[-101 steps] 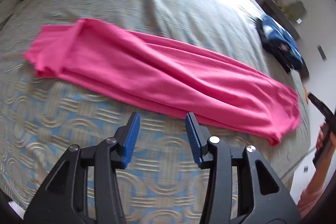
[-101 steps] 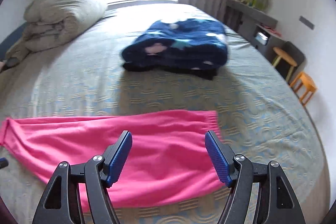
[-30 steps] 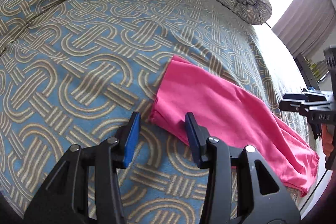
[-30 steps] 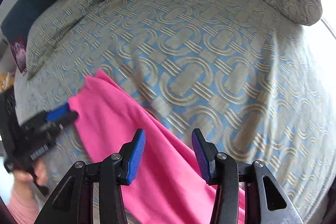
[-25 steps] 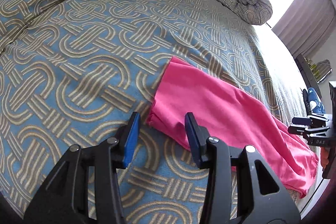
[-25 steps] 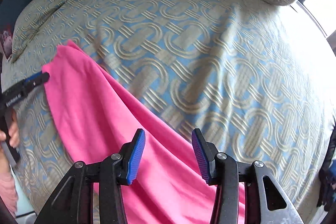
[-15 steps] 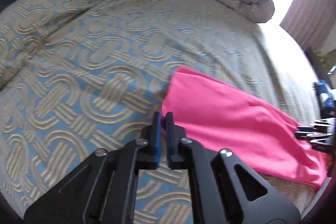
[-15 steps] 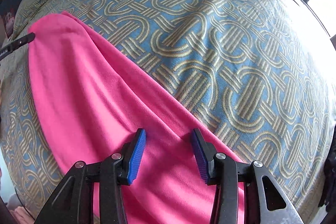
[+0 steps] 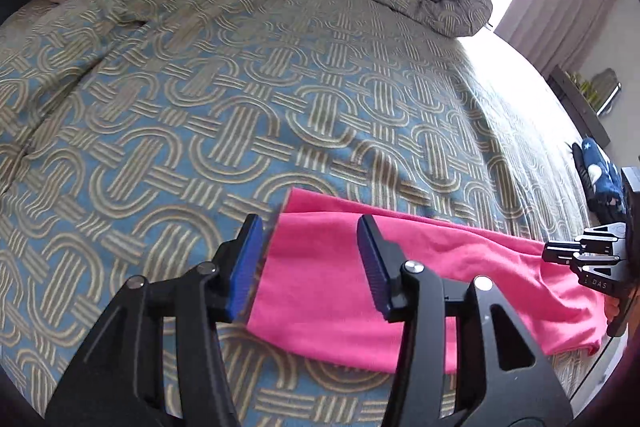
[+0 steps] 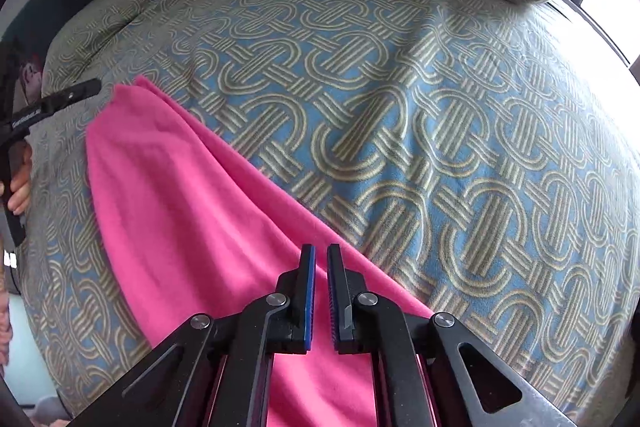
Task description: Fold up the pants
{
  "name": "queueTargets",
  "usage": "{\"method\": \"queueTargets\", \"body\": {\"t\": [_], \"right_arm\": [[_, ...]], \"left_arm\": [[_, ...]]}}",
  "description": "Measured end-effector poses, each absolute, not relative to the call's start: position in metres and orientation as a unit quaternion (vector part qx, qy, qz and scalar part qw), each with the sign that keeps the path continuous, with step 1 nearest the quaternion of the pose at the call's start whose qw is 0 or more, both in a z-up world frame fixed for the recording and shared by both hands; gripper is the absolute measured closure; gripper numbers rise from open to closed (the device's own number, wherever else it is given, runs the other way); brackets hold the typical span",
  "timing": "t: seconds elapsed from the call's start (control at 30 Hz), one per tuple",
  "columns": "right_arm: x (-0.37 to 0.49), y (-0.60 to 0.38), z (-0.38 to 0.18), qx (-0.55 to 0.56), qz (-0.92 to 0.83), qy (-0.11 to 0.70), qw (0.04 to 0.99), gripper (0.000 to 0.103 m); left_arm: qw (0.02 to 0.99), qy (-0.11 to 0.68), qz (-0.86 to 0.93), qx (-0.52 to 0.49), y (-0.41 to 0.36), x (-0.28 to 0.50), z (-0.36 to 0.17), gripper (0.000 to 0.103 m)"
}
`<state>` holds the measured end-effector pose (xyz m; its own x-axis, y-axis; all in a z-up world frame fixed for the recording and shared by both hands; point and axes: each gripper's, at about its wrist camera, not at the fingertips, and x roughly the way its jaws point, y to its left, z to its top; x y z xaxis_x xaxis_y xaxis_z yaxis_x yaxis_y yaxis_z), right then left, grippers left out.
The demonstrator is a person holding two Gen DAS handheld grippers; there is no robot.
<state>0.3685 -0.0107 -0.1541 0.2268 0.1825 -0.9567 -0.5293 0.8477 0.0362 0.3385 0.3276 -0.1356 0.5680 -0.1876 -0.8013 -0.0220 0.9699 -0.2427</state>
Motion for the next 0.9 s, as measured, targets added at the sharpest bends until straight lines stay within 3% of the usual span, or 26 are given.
{"method": "queueTargets", "body": {"t": [0.17, 0.27, 0.77, 0.87, 0.9], "right_arm": [[0.352, -0.023, -0.157, -0.147, 0.227, 0.578, 0.77, 0.093], [0.349, -0.035, -0.152, -0.134, 0.217, 0.577, 0.776, 0.093], [0.344, -0.05, -0.153, -0.113, 0.194, 0.585, 0.779, 0.087], [0.342, -0.058, -0.15, -0.102, 0.183, 0.585, 0.783, 0.086], [0.341, -0.061, -0.149, -0.1, 0.18, 0.586, 0.784, 0.086]], "left_arm": [[0.85, 0.508, -0.072, -0.119, 0.327, 0.347, -0.152, 0.053], [0.851, 0.5, -0.093, -0.132, 0.329, 0.34, -0.148, 0.062], [0.842, 0.511, -0.117, -0.123, 0.327, 0.36, -0.149, 0.062], [0.844, 0.499, -0.141, -0.139, 0.324, 0.363, -0.143, 0.099], [0.847, 0.493, -0.14, -0.141, 0.324, 0.364, -0.141, 0.099]]}}
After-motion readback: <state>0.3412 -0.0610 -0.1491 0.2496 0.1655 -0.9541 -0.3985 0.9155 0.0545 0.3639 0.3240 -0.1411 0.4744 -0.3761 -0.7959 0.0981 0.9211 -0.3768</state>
